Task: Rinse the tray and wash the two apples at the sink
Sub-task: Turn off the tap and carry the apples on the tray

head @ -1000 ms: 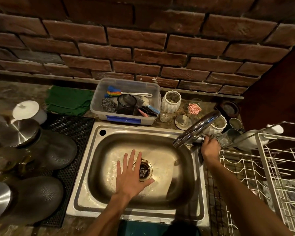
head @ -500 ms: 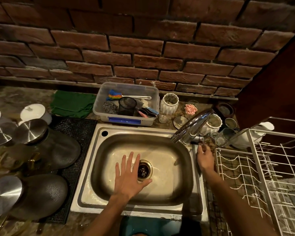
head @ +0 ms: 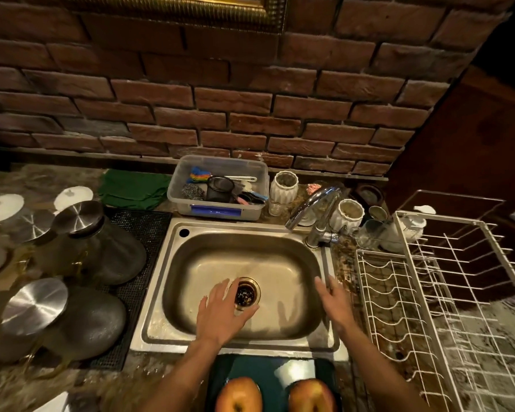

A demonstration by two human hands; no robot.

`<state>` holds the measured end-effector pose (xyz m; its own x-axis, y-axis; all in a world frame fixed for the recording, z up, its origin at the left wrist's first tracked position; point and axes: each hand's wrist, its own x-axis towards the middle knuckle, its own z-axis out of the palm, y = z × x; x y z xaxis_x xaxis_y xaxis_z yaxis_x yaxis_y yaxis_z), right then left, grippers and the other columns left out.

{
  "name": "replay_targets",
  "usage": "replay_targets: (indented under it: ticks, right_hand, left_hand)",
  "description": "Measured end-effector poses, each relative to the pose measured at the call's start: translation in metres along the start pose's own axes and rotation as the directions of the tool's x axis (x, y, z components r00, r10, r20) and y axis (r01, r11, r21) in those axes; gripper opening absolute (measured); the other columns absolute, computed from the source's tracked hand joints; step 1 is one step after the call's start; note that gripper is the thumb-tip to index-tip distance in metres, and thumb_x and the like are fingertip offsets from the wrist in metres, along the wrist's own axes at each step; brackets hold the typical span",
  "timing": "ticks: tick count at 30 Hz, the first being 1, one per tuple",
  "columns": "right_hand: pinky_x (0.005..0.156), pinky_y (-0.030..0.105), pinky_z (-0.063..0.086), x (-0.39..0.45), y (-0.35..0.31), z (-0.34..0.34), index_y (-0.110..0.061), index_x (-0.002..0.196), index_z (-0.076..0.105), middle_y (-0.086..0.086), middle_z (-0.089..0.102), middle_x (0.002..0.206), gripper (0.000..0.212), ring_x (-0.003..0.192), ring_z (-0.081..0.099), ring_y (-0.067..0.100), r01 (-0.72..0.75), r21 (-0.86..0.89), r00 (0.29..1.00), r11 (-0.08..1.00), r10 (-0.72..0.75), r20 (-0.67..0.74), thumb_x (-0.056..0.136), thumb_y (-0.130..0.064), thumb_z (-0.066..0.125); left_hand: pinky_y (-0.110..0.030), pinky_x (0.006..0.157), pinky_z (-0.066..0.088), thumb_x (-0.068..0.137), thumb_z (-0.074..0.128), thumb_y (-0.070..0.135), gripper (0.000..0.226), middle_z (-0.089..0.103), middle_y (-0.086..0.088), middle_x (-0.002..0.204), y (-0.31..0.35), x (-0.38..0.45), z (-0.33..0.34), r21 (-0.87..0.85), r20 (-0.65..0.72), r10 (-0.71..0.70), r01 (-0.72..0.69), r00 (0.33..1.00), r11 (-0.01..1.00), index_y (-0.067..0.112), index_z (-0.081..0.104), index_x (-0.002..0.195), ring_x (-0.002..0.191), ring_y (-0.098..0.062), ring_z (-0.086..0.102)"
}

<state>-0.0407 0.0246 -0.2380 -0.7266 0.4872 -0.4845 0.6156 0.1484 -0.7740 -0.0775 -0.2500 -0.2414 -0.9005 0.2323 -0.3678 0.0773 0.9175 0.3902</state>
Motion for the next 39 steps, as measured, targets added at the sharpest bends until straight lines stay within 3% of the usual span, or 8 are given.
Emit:
replay_targets:
  ticks: [5,12,16,20,23,27,34,39]
  right_hand:
    - [0.117,0.057,0.031,-0.036,0.003,-0.007,-0.029,0.154,0.031,0.009,0.028,0.161,0.079,0.146,0.032,0.032,0.038,-0.005,0.991,0.999,-0.037,0.128,0.087,-0.061,0.058]
    - [0.118,0.05,0.029,-0.09,0.012,-0.026,-0.027,0.154,0.031,0.005,0.026,0.163,0.093,0.148,0.028,0.027,0.153,-0.033,0.981,0.988,-0.148,0.123,0.077,-0.073,0.055]
    - [0.12,0.046,0.025,-0.121,0.04,-0.035,-0.024,0.155,0.029,0.004,0.025,0.164,0.097,0.149,0.027,0.026,0.118,-0.021,0.981,0.993,-0.113,0.158,0.076,-0.072,0.056]
    - [0.123,0.049,0.021,-0.146,0.075,-0.039,-0.025,0.155,0.026,0.008,0.028,0.162,0.098,0.149,0.027,0.029,-0.013,-0.019,0.984,1.0,0.016,0.177,0.076,-0.073,0.058]
    - [0.122,0.05,0.023,-0.163,0.093,-0.039,-0.023,0.154,0.029,0.007,0.037,0.158,0.11,0.146,0.033,0.028,-0.083,-0.008,0.982,0.996,0.084,0.17,0.064,-0.077,0.062]
    - [0.12,0.051,0.027,-0.177,0.102,-0.037,-0.029,0.155,0.028,0.011,0.036,0.158,0.107,0.144,0.036,0.031,-0.167,0.086,0.961,0.982,0.142,0.239,0.065,-0.061,0.076]
    - [0.118,0.039,0.032,-0.174,0.111,-0.035,0.001,0.148,0.038,0.019,0.044,0.152,0.096,0.139,0.043,0.031,-0.274,0.135,0.943,0.952,0.239,0.232,0.07,-0.036,0.082]
    - [0.111,0.037,0.037,-0.173,0.116,-0.035,0.002,0.144,0.045,0.018,0.051,0.145,0.122,0.135,0.048,0.032,-0.274,0.2,0.944,0.941,0.224,0.242,0.044,-0.05,0.092]
  left_hand:
    - [-0.046,0.116,0.031,0.08,0.039,0.083,0.087,0.031,0.0,0.161,0.0,-0.03,-0.015,-0.113,0.007,-0.019,0.02,1.0,0.993,0.038,0.026,0.154,0.148,-0.023,0.029]
    - [-0.041,0.108,0.044,0.074,0.051,0.083,0.091,0.051,-0.005,0.147,-0.007,-0.08,-0.033,-0.342,0.058,-0.051,0.068,0.997,0.937,0.028,0.043,0.147,0.134,-0.022,0.049]
    - [-0.036,0.104,0.044,0.079,0.067,0.066,0.081,0.05,-0.009,0.147,-0.014,-0.111,-0.023,-0.552,0.207,-0.129,0.225,0.97,0.803,0.024,0.045,0.145,0.132,-0.026,0.05]
    - [-0.037,0.111,0.037,0.08,0.073,0.056,0.087,0.042,-0.011,0.154,-0.029,-0.142,-0.003,-0.715,0.326,-0.149,0.347,0.933,0.608,0.018,0.038,0.15,0.14,-0.027,0.042]
    - [-0.043,0.116,0.032,0.075,0.078,0.055,0.099,0.033,-0.011,0.159,-0.04,-0.158,0.015,-0.748,0.382,-0.133,0.39,0.915,0.537,0.023,0.03,0.155,0.144,-0.031,0.036]
    - [-0.045,0.117,0.035,0.072,0.086,0.037,0.105,0.033,-0.015,0.159,-0.04,-0.163,0.032,-0.748,0.411,-0.131,0.416,0.902,0.518,0.02,0.025,0.156,0.143,-0.034,0.037]
    - [-0.047,0.109,0.046,0.051,0.094,0.029,0.119,0.049,-0.023,0.145,-0.044,-0.159,0.043,-0.794,0.456,-0.162,0.482,0.875,0.371,0.0,0.035,0.149,0.126,-0.039,0.055]
    - [-0.054,0.11,0.045,0.042,0.098,0.024,0.122,0.054,-0.024,0.139,-0.051,-0.156,0.052,-0.807,0.487,-0.16,0.512,0.859,0.294,-0.002,0.04,0.146,0.122,-0.043,0.057]
